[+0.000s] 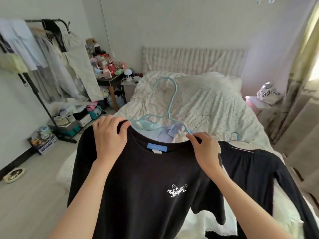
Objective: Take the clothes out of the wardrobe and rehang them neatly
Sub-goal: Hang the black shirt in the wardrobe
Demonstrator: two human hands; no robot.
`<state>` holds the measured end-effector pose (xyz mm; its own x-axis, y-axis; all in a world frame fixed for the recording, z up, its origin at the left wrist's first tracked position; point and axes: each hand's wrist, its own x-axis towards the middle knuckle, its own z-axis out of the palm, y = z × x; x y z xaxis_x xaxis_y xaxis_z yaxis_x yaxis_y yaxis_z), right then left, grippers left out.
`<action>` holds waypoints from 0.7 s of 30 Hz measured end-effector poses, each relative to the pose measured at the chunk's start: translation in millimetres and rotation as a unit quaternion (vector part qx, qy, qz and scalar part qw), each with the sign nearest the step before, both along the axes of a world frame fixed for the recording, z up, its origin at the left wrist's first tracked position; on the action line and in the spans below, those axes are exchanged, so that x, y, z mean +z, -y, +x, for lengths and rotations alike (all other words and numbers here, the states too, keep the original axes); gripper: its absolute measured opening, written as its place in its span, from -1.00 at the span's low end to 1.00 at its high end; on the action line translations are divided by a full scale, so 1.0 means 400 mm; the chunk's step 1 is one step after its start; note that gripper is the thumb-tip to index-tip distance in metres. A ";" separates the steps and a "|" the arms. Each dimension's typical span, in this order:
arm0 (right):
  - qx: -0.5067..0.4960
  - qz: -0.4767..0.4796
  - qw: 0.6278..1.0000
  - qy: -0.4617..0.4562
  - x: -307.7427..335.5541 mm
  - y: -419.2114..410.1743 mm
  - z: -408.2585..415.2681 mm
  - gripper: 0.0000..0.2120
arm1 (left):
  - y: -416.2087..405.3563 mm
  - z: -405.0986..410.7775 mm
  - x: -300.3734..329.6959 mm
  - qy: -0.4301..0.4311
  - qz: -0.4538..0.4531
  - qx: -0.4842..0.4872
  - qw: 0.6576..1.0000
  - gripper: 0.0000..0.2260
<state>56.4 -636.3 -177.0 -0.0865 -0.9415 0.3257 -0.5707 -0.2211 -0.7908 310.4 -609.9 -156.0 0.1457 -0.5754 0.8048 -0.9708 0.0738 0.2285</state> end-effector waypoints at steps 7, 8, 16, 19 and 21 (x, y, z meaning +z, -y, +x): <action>-0.033 -0.001 0.999 0.014 0.000 0.276 0.159 -0.82 | 0.317 0.173 0.010 -0.024 0.013 -0.051 0.998 -0.74; -0.042 -0.006 0.999 0.021 -0.001 0.309 0.173 -0.82 | 0.363 0.187 0.012 -0.031 0.018 -0.063 0.997 -0.76; -0.112 -0.004 0.994 -0.012 -0.053 0.628 0.187 -0.74 | 0.745 0.197 -0.028 -0.059 0.116 -0.118 0.985 -0.84; -0.127 0.029 0.988 -0.089 -0.144 0.770 0.166 -0.63 | 0.897 0.193 -0.109 -0.043 0.192 -0.118 0.973 -0.81; -0.129 0.061 0.981 -0.130 -0.221 0.860 0.154 -0.59 | 0.996 0.190 -0.181 -0.028 0.240 -0.117 0.963 -0.79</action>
